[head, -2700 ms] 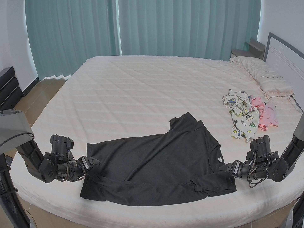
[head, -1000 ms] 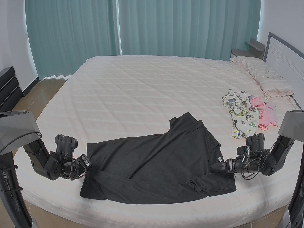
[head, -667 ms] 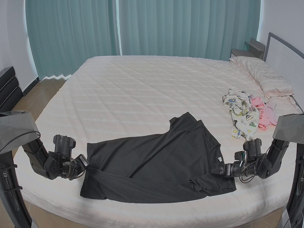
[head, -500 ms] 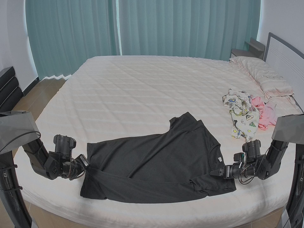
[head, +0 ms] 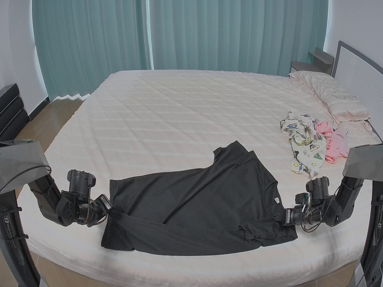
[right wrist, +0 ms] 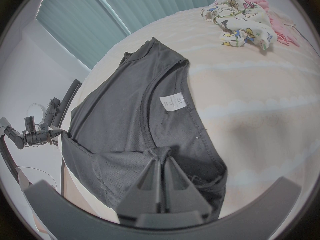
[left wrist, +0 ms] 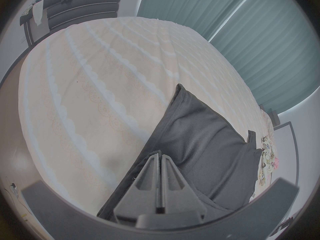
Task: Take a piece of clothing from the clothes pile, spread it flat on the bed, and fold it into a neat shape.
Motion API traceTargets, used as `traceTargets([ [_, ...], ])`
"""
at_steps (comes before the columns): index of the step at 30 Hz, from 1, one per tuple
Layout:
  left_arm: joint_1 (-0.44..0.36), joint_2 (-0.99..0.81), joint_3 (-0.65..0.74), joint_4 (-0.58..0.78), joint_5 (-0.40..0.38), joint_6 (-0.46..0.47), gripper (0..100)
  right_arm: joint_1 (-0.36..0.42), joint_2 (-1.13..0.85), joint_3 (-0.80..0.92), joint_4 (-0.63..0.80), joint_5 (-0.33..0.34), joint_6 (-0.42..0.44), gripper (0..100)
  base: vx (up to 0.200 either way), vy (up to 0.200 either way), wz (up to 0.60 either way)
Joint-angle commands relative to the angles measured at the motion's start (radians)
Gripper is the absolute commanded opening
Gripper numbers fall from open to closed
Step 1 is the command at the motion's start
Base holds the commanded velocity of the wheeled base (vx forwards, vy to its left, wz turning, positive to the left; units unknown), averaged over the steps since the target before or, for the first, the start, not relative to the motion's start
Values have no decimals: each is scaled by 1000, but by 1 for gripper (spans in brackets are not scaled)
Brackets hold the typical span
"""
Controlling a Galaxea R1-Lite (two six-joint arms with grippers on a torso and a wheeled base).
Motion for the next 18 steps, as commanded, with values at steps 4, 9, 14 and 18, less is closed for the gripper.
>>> traceTargets([
  [4, 0, 2, -2, -1, 2, 0, 0, -20, -25, 6, 0, 0, 2, 0, 0, 0, 0],
  [9, 3, 2, -2, -1, 2, 0, 0, -24, -45, 6, -19, 2, 2, 0, 0, 0, 0],
  [14, 5, 4, -2, -1, 2, 1, 0, -24, -59, 17, -122, -1, 53, 0, 0, 0, 0],
  [18, 14, 17, -3, -2, 3, 3, 0, -24, -57, 15, -183, -3, 91, 0, 0, 0, 0],
])
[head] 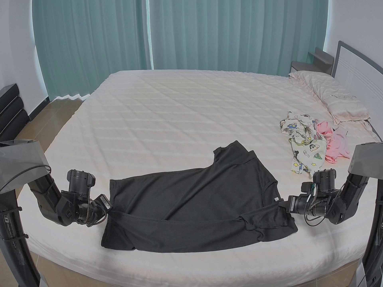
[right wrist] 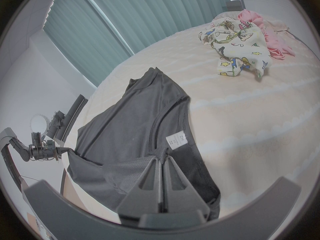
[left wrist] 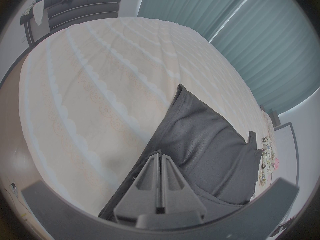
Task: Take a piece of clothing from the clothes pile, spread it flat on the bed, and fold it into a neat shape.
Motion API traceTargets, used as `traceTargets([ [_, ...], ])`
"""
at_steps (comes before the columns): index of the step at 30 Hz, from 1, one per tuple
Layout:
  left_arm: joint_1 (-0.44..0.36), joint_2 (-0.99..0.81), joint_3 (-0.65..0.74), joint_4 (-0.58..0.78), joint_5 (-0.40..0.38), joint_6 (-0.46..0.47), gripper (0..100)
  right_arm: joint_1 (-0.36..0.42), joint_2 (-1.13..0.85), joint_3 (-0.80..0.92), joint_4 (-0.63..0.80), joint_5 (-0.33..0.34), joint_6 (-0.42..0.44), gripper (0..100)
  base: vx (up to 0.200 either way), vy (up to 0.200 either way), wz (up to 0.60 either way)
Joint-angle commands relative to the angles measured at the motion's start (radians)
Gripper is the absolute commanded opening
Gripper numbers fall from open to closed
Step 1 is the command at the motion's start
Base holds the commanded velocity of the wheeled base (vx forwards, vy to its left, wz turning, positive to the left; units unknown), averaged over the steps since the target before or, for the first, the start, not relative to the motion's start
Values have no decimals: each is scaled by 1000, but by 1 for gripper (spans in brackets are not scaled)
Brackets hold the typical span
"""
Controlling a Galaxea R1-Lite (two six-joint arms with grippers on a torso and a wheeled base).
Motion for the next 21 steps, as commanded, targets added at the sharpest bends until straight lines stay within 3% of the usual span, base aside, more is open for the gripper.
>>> traceTargets([
  [1, 10, 19, -3, -2, 2, 1, 0, 0, -6, 0, -41, -3, 22, 0, 0, 0, 0],
  [15, 28, 53, -31, -10, 2, -2, 0, -7, 42, -48, -43, -8, 26, 0, 0, 0, 0],
  [21, 22, 50, -29, -11, 0, -2, 0, -4, 66, -75, -45, -9, 78, 0, 0, 0, 0],
])
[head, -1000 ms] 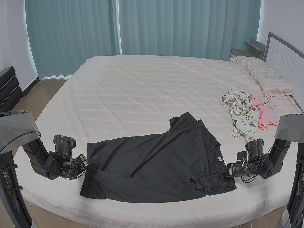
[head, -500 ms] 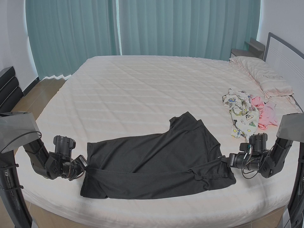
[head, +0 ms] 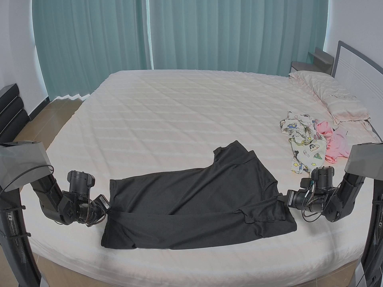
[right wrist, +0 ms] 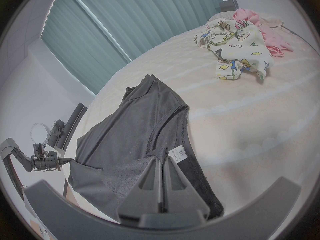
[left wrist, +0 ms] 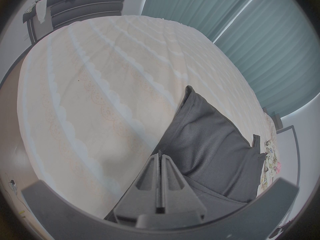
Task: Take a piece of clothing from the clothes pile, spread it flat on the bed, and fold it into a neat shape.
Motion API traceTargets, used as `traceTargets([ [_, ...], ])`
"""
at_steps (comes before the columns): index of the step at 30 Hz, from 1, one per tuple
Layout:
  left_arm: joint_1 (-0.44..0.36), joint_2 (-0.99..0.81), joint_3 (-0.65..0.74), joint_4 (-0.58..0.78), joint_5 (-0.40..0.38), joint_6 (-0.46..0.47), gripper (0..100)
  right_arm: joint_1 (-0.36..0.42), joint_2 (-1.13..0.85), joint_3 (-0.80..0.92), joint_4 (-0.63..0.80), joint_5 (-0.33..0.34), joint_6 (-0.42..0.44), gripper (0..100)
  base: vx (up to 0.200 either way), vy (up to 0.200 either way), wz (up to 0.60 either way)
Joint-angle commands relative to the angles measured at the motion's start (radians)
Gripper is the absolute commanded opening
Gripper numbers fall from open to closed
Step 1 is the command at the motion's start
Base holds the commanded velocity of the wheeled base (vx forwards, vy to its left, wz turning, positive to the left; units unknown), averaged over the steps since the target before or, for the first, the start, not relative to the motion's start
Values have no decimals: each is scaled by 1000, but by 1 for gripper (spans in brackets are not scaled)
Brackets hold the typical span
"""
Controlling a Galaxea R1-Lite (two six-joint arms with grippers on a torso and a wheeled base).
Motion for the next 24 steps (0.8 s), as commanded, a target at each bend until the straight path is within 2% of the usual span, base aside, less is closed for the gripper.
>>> traceTargets([
  [1, -4, 3, -2, -1, 0, 0, 0, 3, 26, -16, -2, 0, 8, 0, 0, 0, 0],
  [8, -8, 6, -3, -1, -26, 0, 0, 8, 71, -19, -46, -2, 7, 0, 0, 0, 0],
  [9, -8, 6, -9, 0, -55, 0, 100, 9, 83, -21, -48, -2, 7, 100, 0, 0, 0],
  [15, -4, -4, 1, 0, -71, 0, 100, 3, 75, -12, -74, 0, 16, 100, 0, 0, 0],
  [19, 10, -41, 20, 0, -80, 0, 100, -8, 39, -2, -79, -9, 56, 100, 0, 0, 0],
  [20, 24, -92, 53, 0, -115, 8, 100, -14, 9, 16, -80, -20, 93, 100, 0, 0, 0],
  [22, 33, -153, 98, 5, -164, 26, 100, -14, -21, 48, -80, -26, 111, 100, 0, 0, 0],
  [24, 52, -210, 167, 8, -238, 104, 100, -14, -52, 105, -80, -25, 117, 100, 0, 0, 0],
])
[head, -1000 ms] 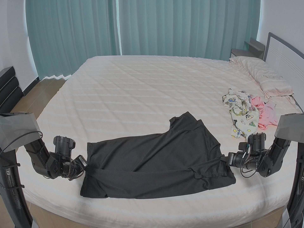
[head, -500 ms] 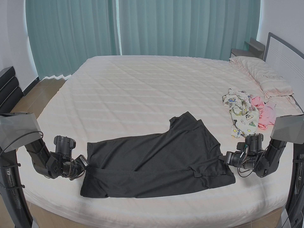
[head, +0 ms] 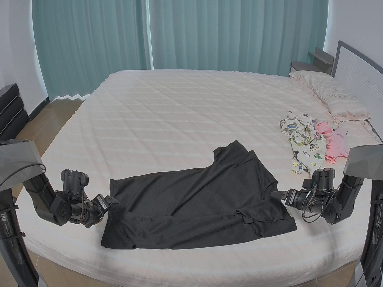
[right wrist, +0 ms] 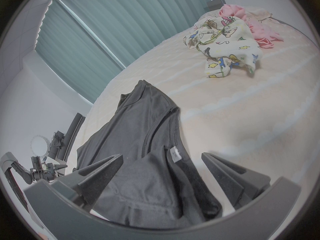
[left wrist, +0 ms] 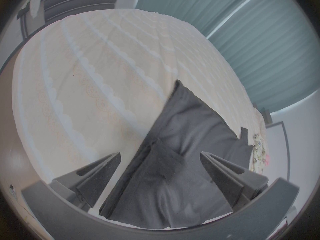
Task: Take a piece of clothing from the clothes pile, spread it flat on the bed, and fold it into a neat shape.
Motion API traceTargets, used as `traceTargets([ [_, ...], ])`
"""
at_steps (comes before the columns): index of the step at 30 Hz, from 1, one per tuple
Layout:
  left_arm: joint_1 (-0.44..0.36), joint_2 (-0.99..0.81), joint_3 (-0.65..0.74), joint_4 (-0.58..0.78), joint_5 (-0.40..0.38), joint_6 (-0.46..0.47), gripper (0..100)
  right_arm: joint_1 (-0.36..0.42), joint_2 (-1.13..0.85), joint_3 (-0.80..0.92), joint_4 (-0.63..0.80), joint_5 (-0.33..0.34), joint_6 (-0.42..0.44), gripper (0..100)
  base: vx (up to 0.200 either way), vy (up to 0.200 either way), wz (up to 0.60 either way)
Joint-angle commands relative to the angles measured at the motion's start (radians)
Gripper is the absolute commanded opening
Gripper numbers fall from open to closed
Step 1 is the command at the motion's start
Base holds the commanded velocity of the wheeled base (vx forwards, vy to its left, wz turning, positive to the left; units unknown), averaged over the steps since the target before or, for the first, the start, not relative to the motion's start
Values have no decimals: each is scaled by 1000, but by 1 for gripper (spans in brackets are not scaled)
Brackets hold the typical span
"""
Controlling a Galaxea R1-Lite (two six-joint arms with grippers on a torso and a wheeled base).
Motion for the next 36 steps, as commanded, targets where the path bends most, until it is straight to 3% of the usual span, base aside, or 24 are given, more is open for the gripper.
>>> traceTargets([
  [1, 48, -163, 158, 4, -143, 150, 100, -2, -93, 118, -2, -4, 27, 100, 0, 0, 0],
  [4, 72, -161, 236, -2, -239, 297, 100, 13, -101, 171, -19, -6, 44, 100, 0, 0, 0],
  [7, 83, -129, 259, 0, -258, 382, 100, 42, -102, 218, -34, -10, 93, 100, 0, 0, 0],
  [15, 72, -42, 278, -65, -256, 466, 100, 47, -102, 257, -56, -14, 101, 100, 0, 0, 0],
  [24, 26, 1, 313, -141, -239, 480, 100, 49, -101, 274, -77, -14, 101, 100, 0, 0, 0],
  [26, -17, 32, 321, -177, -153, 477, 100, 52, -99, 276, -77, -14, 101, 100, 0, 0, 0],
  [27, -23, 43, 324, -189, -133, 477, 0, 52, -99, 276, -77, -14, 101, 100, 0, 0, 0],
  [36, -29, 53, 381, -264, -106, 478, 0, 52, -99, 280, -79, -14, 100, 100, 0, 0, 0],
])
